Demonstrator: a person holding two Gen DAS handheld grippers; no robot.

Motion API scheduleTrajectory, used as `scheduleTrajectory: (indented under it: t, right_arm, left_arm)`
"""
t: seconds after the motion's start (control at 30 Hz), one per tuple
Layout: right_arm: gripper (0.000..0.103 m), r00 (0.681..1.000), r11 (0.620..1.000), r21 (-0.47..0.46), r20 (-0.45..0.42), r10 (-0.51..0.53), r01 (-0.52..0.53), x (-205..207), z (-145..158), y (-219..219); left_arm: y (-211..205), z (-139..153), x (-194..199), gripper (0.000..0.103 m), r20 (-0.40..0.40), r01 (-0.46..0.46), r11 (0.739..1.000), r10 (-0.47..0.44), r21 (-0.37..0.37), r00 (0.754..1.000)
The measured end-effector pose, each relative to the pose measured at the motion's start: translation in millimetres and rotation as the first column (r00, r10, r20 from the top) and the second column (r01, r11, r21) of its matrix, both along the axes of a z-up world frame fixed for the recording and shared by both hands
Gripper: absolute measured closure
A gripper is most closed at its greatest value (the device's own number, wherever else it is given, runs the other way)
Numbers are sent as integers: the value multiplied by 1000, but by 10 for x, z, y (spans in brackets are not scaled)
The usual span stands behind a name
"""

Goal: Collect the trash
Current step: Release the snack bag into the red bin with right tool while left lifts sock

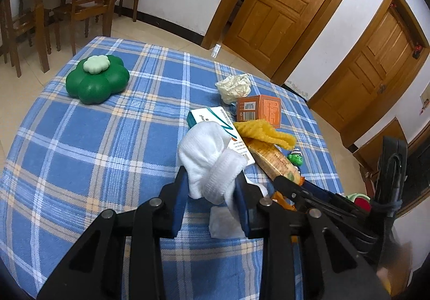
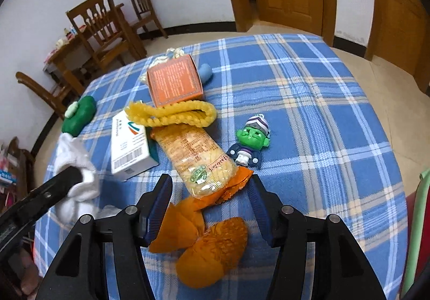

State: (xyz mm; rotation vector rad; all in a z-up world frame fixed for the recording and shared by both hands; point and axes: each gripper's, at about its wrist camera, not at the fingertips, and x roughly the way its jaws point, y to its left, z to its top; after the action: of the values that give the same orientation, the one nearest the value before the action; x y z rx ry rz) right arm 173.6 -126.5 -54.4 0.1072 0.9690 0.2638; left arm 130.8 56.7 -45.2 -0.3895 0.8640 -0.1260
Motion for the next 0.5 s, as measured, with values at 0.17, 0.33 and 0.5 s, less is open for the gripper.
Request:
scheduleTrajectory:
  t: [0.17, 0.33, 0.5]
  right_arm:
    - [62, 1000, 1000, -4, 30, 9, -9, -85, 45, -18]
    - [63, 998, 1000, 22, 63, 6, -8, -224, 174, -93]
    - [63, 995, 998, 56, 97, -8, 2, -420, 341, -241]
  left_arm:
    - [32, 16, -31, 70, 2, -7, 1000, 7, -3, 1000]
    - [16, 58, -64, 70, 14, 0, 1000, 0, -4, 1000]
    - [-26, 124, -105, 70, 31, 12, 1000, -12, -4, 999]
